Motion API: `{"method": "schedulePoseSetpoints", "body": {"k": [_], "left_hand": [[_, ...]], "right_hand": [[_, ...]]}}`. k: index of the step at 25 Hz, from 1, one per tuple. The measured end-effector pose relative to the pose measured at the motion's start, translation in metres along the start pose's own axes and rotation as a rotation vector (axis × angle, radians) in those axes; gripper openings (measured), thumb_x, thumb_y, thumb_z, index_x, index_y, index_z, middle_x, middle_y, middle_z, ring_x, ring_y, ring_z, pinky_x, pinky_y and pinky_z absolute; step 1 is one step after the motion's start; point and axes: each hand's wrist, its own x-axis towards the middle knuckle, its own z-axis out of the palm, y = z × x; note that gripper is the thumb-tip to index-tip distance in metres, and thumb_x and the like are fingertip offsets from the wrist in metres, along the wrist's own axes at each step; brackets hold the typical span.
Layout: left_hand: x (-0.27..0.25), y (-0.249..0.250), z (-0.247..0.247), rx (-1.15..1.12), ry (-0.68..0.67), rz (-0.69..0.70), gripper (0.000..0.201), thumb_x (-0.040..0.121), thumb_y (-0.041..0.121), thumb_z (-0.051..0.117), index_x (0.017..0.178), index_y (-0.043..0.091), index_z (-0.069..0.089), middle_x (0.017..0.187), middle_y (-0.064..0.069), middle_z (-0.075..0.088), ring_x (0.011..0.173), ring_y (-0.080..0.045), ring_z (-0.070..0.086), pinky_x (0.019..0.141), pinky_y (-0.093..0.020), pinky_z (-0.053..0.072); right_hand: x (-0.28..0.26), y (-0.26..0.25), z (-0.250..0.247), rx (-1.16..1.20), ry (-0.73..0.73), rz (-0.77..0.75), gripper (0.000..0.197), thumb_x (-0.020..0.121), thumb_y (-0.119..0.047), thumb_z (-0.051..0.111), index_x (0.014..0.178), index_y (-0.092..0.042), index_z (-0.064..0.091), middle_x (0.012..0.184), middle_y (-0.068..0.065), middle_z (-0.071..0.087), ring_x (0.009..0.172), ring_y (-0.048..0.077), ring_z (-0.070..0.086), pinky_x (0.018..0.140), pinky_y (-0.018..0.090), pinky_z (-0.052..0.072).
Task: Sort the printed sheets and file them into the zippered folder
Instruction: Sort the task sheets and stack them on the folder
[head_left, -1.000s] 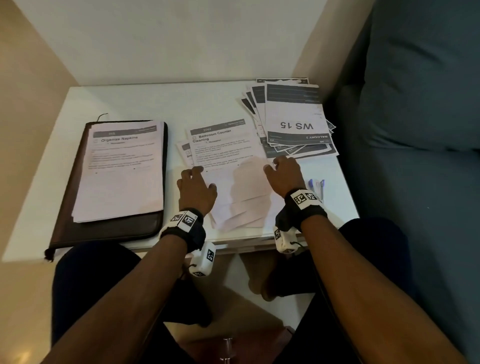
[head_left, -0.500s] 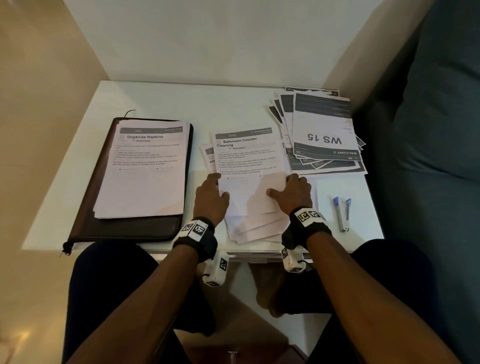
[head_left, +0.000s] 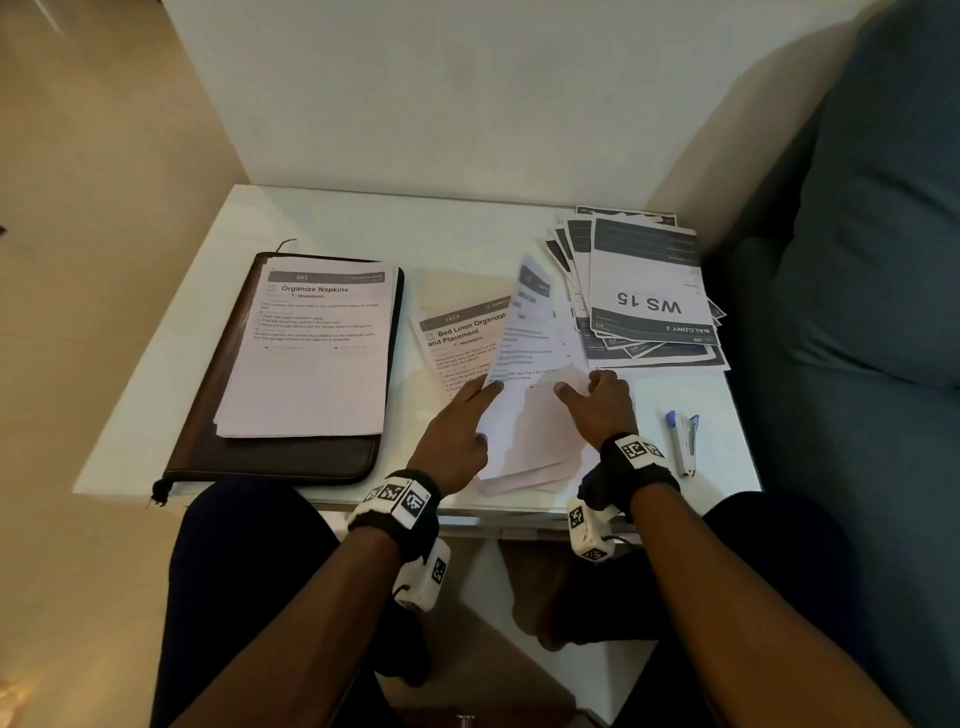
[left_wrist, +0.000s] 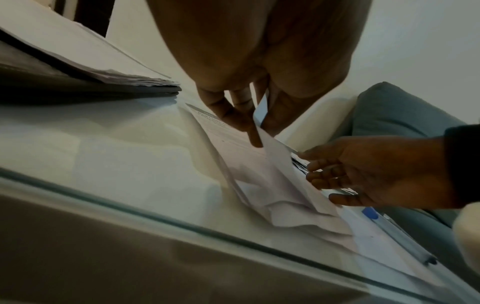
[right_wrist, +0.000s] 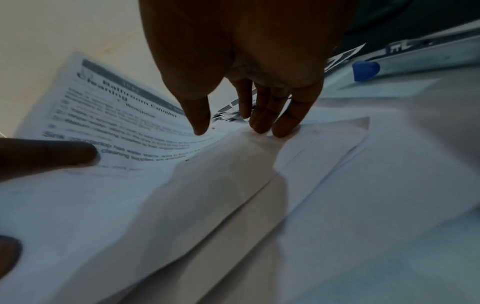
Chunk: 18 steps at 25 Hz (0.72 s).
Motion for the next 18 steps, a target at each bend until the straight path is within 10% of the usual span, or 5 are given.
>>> {"method": "schedulePoseSetpoints", "body": {"k": [7,13,18], "left_hand": [[-0.039,-0.017,-0.018,-0.412,0.076,-0.044,0.079,0.082,-0.010,0.060,0.151,0.028,0.050,0.154,0.009,0.045,0.140,-0.013,0.046,0.109,-0.034,0.049],[-0.061,-0.035,-0.013,-0.713,0.106,-0.227,0.057,0.087,0.002,0.070,0.137,0.029,0.063,0.144,0.007,0.057,0.134,-0.015,0.055,0.109,-0.034,0.049],[-0.053,-0.051,-0.021,-0.776,0.251,-0.250,0.057,0.088,-0.022,0.055,0.129,0.015,0.069,0.137,0.000,0.065,0.124,-0.013,0.063,0.097,-0.017,0.052]], "right_hand": [[-0.011,-0.012,-0.011,0.287,-0.053,-0.044,0.076,0.090,-0.057,0.068,0.147,-0.014,0.044,0.135,0.006,0.059,0.124,0.024,0.057,0.104,0.037,0.044],[-0.031,-0.014,0.008,0.437,-0.284,-0.157,0.037,0.090,-0.002,0.072,0.126,-0.007,0.065,0.123,0.014,0.072,0.109,0.029,0.071,0.097,0.047,0.057],[-0.052,-0.024,0.019,0.524,-0.320,-0.152,0.028,0.097,-0.010,0.066,0.125,-0.009,0.068,0.117,0.005,0.075,0.103,0.022,0.073,0.093,0.041,0.060]]}}
